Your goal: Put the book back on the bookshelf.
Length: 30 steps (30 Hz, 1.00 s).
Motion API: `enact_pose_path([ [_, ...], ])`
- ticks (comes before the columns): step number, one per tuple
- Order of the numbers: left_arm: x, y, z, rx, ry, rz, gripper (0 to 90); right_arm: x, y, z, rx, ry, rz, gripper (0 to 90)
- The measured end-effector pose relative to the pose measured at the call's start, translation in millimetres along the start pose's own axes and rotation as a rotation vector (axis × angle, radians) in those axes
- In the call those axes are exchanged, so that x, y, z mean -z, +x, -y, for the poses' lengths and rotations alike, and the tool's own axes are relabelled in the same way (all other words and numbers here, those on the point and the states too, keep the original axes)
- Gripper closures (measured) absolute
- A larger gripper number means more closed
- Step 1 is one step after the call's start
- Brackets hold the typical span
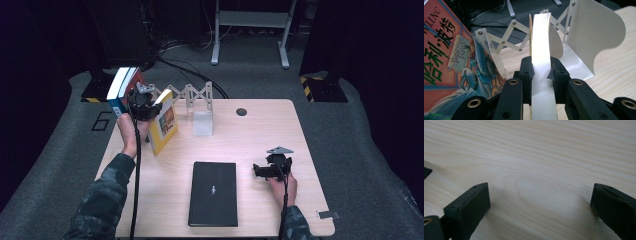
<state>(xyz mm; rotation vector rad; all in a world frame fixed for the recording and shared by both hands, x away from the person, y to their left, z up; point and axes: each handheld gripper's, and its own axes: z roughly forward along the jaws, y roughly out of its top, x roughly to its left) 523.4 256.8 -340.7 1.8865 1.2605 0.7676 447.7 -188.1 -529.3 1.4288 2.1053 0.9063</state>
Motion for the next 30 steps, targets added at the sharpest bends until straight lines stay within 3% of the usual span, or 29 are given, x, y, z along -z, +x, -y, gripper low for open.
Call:
enact_pose_path([
  [7,-6.4,1.9,-17.5,0.064,-0.044,-0.015,74.8,0.0,-0.2,0.0,0.002,-0.001,-0.002,2.2],
  [8,-7.6,1.8,-19.9,0.078,-0.049,-0.015,74.7,-0.1,1.4,-0.5,-0.019,-0.001,-0.002,2.2],
  [9,-9.2,1.8,-21.7,0.084,-0.054,-0.016,74.7,0.0,-0.3,0.0,0.003,0.0,-0.002,2.2],
  [11,-12.3,2.9,-25.1,0.095,-0.048,-0.011,74.7,0.0,1.3,-0.4,-0.018,-0.001,-0.003,2.2],
  [13,-19.7,3.3,-28.3,0.134,-0.056,-0.01,74.7,0.0,-0.2,0.0,0.003,-0.001,-0.002,2.2],
  [22,-38.6,2.0,-33.2,0.173,-0.055,-0.026,74.7,0.0,1.3,-0.4,-0.017,-0.001,-0.003,2.4],
  [27,-50.0,0.4,-36.4,0.218,-0.056,-0.017,74.7,0.0,1.4,-0.4,-0.017,-0.002,-0.003,2.4],
  [30,-53.7,0.0,-36.7,0.232,-0.054,-0.013,74.7,0.1,-0.2,0.0,0.004,-0.001,-0.003,2.4],
])
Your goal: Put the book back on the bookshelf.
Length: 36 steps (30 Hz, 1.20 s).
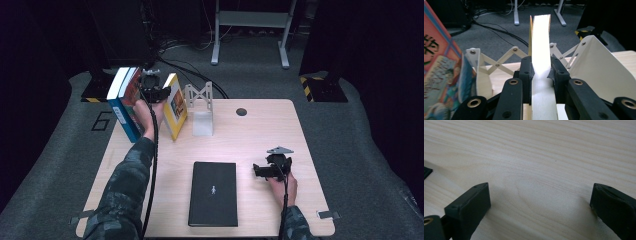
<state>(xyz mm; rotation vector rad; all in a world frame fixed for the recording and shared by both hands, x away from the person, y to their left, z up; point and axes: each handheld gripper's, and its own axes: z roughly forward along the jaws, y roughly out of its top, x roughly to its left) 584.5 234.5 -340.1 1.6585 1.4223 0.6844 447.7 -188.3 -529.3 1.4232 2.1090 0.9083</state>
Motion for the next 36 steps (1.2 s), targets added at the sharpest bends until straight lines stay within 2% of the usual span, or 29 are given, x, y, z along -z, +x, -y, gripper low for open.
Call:
enact_pose_path([
  [1,-4.7,-0.3,0.5,0.017,0.002,0.004,74.6,0.0,0.0,0.0,0.001,0.0,0.0,2.5],
  [2,-4.7,-0.3,0.5,0.017,0.002,0.004,74.6,0.0,0.0,0.0,0.001,0.0,0.0,2.5],
  [3,-8.0,0.1,1.2,0.021,0.003,0.002,74.6,-0.1,1.6,-0.4,-0.021,0.0,0.0,2.5],
  [5,-9.6,0.3,1.9,0.028,0.001,-0.002,74.6,0.0,1.5,-0.4,-0.02,-0.001,-0.001,2.5],
  [10,-12.8,2.1,1.0,0.019,-0.005,-0.017,74.5,0.0,1.5,-0.5,-0.021,0.0,-0.001,2.5],
  [11,-12.7,2.7,0.3,0.004,0.007,-0.027,74.5,0.0,0.7,-0.2,-0.01,-0.001,-0.001,2.6],
  [12,-13.9,2.6,0.1,0.011,-0.002,-0.04,74.3,0.0,1.5,-0.4,-0.021,-0.001,-0.001,2.5],
  [13,-13.4,6.8,-0.7,0.001,0.016,-0.059,73.6,0.0,1.5,-0.4,-0.02,-0.001,-0.001,2.6],
  [16,-12.4,10.7,-0.8,0.005,0.021,-0.062,72.5,0.0,1.5,-0.4,-0.02,-0.001,0.0,2.5],
  [17,-11.4,14.1,-1.0,0.0,0.027,-0.07,72.0,0.1,0.0,0.0,0.001,0.0,0.0,2.6],
  [18,-11.4,14.1,-1.0,0.0,0.027,-0.07,71.4,0.1,0.0,0.0,0.001,0.0,0.0,2.6],
  [19,-10.0,16.6,-1.6,-0.005,0.037,-0.08,70.2,0.0,1.5,-0.4,-0.02,-0.001,-0.001,2.6],
  [23,-7.1,22.3,-2.1,-0.018,0.055,-0.094,65.7,0.0,0.7,-0.2,-0.01,0.0,0.0,2.5],
  [25,-7.5,23.5,-1.8,-0.006,0.051,-0.1,64.3,0.0,1.6,-0.4,-0.021,0.0,-0.001,2.6],
  [33,-0.4,36.8,5.4,-0.017,0.079,-0.14,53.9,0.0,0.8,-0.2,-0.01,0.0,0.0,2.6],
  [36,4.4,40.5,6.0,-0.01,0.086,-0.151,49.1,0.0,1.6,-0.4,-0.021,0.0,-0.001,2.6],
])
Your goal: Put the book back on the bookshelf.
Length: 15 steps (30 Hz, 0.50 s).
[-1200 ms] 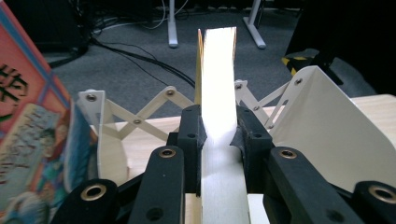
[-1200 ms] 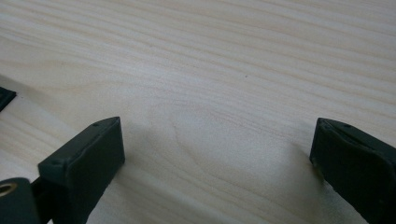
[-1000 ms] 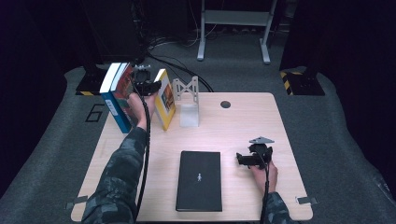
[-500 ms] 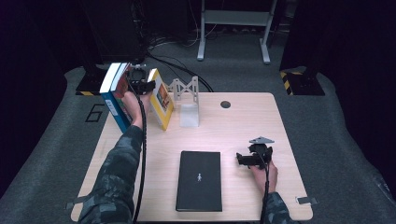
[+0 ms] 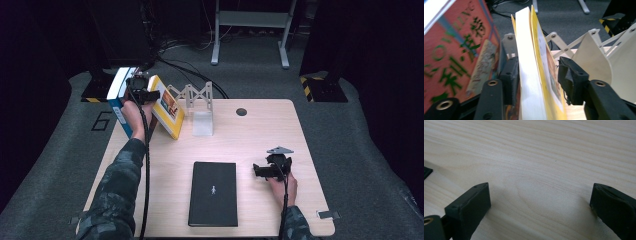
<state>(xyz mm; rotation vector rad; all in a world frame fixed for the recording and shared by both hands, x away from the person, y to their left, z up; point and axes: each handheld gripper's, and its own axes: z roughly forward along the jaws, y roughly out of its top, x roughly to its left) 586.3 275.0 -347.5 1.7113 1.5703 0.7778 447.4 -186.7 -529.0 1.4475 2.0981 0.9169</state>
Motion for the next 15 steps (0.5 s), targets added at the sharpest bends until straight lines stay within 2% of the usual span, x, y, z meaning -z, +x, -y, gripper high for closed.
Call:
enact_pose_path([
  [2,2.5,1.4,0.2,0.0,-0.006,-0.003,47.2,0.0,-0.7,0.2,0.01,0.0,0.001,2.6],
  [3,7.7,2.7,0.9,-0.017,-0.017,-0.01,46.9,0.1,-1.4,0.4,0.02,0.001,0.001,2.6],
  [6,12.2,3.2,2.6,-0.032,-0.023,-0.012,44.4,0.1,-1.5,0.4,0.021,0.001,0.001,2.6],
  [9,18.5,4.7,5.8,-0.041,-0.038,-0.005,39.5,0.0,0.1,0.0,-0.001,0.0,0.0,2.6],
  [11,25.4,5.2,8.6,-0.049,-0.056,0.025,37.2,0.1,-1.5,0.4,0.021,0.001,0.001,2.6],
  [14,28.8,3.9,10.6,-0.061,-0.056,0.045,33.1,0.0,-0.6,0.2,0.009,-0.001,0.001,2.6],
  [15,33.0,1.0,13.2,-0.091,-0.046,0.068,32.3,0.1,-0.7,0.2,0.01,-0.001,0.001,2.7],
])
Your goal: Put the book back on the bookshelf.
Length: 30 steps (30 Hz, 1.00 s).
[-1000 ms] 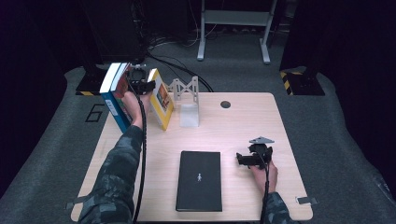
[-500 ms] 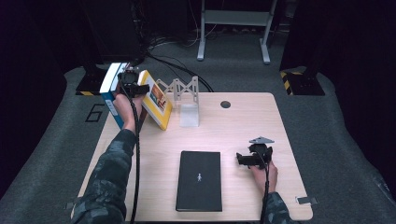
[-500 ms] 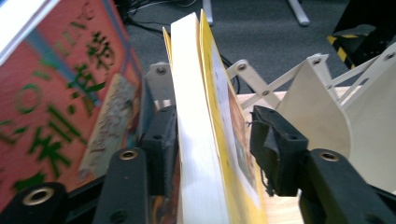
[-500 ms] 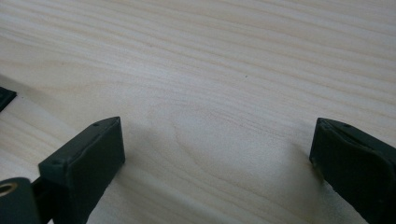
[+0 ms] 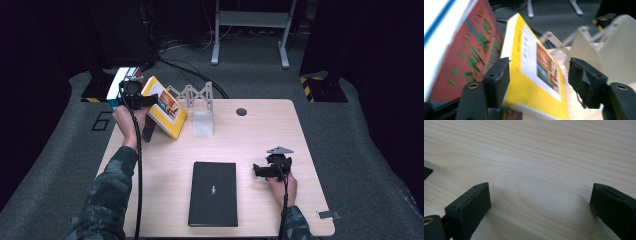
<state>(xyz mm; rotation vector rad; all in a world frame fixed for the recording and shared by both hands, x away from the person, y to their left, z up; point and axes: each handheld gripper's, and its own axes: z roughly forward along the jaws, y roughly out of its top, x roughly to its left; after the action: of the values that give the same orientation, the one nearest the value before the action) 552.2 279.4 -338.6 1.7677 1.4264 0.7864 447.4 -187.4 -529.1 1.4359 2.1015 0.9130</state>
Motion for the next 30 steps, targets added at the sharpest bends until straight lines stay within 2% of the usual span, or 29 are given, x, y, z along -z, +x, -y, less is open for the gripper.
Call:
enact_pose_path([
  [3,3.2,-2.6,2.1,-0.007,0.0,0.011,28.7,-0.1,0.1,0.0,-0.002,0.0,0.0,2.7],
  [4,7.2,-4.7,4.9,-0.016,0.003,0.039,25.3,0.0,0.0,0.0,0.001,0.001,0.0,2.7],
  [6,8.6,-6.2,6.7,-0.02,0.0,0.045,24.7,0.0,0.4,-0.1,-0.005,0.001,-0.001,2.7],
  [7,10.3,-7.1,8.2,-0.022,0.002,0.054,23.4,0.0,-0.6,0.2,0.009,0.001,0.0,2.7],
  [9,12.7,-8.3,11.2,-0.028,0.005,0.075,21.8,0.0,0.8,-0.2,-0.01,0.001,0.0,2.7],
  [11,16.1,-11.7,17.1,-0.037,0.01,0.11,18.5,-0.1,0.0,0.0,0.0,0.0,0.0,2.7],
  [12,16.1,-11.7,17.1,-0.037,0.01,0.11,17.5,0.0,0.8,-0.2,-0.011,0.001,0.0,2.7],
  [14,19.3,-15.8,24.1,-0.067,0.023,0.134,15.8,0.0,0.8,-0.2,-0.01,0.0,0.0,2.7],
  [17,21.6,-18.5,30.3,-0.076,0.032,0.151,14.6,0.0,0.9,-0.2,-0.012,0.0,0.001,2.7],
  [19,23.9,-19.3,36.1,-0.098,0.041,0.161,14.3,0.1,0.9,-0.2,-0.011,0.0,0.0,2.7],
  [25,26.8,-22.1,54.2,-0.102,0.061,0.204,8.6,0.1,0.9,0.0,-0.012,-0.002,0.0,2.8],
  [26,28.3,-22.5,60.2,-0.102,0.073,0.223,7.5,0.1,1.0,0.0,-0.013,-0.002,0.0,2.8],
  [30,27.9,-23.3,69.5,-0.097,0.087,0.238,2.5,0.2,1.1,0.0,-0.013,-0.002,0.001,2.9],
])
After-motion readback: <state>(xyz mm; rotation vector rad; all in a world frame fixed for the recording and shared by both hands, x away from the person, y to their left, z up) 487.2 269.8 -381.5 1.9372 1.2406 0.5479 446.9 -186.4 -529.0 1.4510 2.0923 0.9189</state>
